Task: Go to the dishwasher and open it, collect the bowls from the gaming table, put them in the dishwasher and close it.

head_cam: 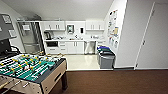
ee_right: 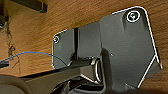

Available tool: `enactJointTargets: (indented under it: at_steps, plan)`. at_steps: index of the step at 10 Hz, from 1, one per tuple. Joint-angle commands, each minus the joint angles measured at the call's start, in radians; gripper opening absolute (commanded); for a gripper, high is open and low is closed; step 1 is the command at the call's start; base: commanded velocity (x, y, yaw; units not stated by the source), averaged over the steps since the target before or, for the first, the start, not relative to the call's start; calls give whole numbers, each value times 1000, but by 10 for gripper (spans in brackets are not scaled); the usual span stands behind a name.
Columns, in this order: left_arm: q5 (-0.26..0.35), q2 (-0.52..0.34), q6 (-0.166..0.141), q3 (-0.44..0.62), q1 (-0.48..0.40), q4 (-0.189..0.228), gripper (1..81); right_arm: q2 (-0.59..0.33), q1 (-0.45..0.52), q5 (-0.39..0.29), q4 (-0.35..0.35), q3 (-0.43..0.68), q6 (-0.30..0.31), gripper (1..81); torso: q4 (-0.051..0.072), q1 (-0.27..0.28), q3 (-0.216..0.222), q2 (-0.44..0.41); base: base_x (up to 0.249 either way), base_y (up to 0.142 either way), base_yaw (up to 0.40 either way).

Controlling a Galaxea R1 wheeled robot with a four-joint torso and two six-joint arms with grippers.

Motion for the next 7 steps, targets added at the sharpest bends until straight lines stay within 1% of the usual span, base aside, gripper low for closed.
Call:
enactJointTargets:
  at_steps: [1, 7]
  plan:
    - [42, -11, 3, 7, -75, 11, 811, -22, 57, -32, -16, 17, -2, 811, 0, 1, 0, 0, 116, 0, 0]
    - [40, -2, 3, 5, -73, 9, 811, -21, 48, -30, -16, 10, -4, 811, 0, 1, 0, 0, 145, 0, 0]
